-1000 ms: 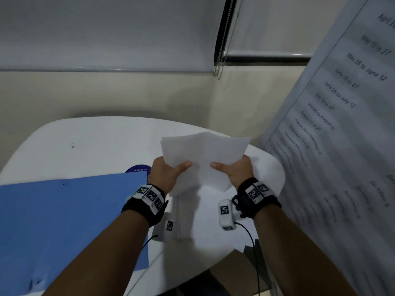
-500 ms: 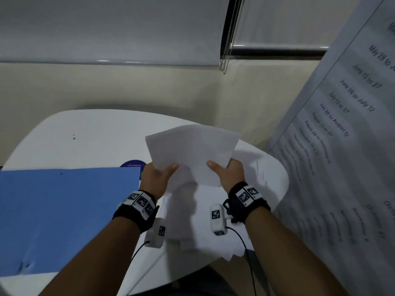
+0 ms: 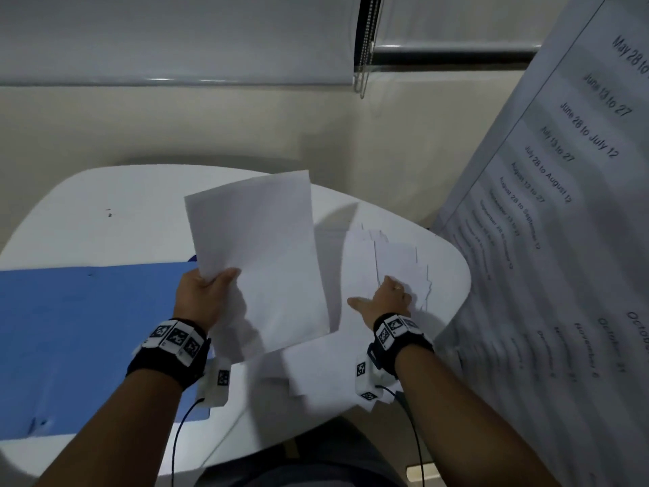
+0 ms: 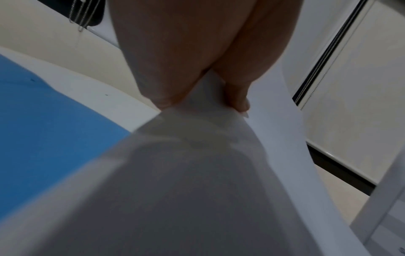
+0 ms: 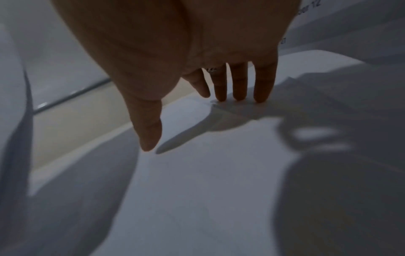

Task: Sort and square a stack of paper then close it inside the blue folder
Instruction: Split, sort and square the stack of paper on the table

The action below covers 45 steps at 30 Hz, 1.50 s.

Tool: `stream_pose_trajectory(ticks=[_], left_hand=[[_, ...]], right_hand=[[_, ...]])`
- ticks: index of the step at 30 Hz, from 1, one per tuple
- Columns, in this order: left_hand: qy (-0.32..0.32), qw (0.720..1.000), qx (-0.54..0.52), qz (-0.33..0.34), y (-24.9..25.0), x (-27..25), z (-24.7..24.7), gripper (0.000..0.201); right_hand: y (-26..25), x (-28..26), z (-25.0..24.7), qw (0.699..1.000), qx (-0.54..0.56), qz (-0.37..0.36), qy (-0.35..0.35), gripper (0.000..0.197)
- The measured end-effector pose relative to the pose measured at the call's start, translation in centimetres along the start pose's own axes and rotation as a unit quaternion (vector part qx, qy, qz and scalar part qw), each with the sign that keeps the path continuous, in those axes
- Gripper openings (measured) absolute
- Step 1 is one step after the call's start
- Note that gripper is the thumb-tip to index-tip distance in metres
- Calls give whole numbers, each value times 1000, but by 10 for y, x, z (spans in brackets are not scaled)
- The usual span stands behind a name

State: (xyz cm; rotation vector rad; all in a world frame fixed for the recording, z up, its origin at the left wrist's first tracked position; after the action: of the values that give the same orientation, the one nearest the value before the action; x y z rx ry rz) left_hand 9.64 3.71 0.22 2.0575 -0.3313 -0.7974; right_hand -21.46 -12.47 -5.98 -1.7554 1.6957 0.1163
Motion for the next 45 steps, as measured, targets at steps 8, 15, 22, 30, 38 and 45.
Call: stream_pose_trajectory(ticks=[8, 15, 22, 30, 38, 45], left_hand=[[1, 1000, 0, -25, -16, -6, -24, 23], [-7, 1000, -11, -27, -20, 1, -40, 18], [-14, 999, -17, -37, -25, 11, -52, 27], [-27, 998, -4, -48, -22, 13, -49, 22], [-34, 993, 93, -58, -38, 22, -52, 29], [-89, 979, 156, -98, -54, 17, -14, 28]], right_hand=[[-5, 1, 22, 999, 39, 26, -11, 109], [-10, -11, 13, 995, 66, -21, 75, 44], [-15, -18, -4, 987, 40, -49, 149, 16], [-6, -11, 23, 982, 179, 38, 34, 57], [-39, -46, -95, 961, 140, -158, 175, 30], [-89, -86, -172, 918, 141, -284, 237, 5]])
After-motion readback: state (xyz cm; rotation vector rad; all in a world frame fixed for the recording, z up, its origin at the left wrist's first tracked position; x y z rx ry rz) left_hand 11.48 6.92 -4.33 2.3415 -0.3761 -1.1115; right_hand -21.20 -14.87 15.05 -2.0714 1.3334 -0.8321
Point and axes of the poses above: each hand's wrist, its own x-axis towards the middle knuckle, its own z-axis out of the palm, y = z × x, the point moved 5 cm from there along x, towards the middle knuckle, and after that the axes turned 8 degrees about -z, right-handed, at the moved point
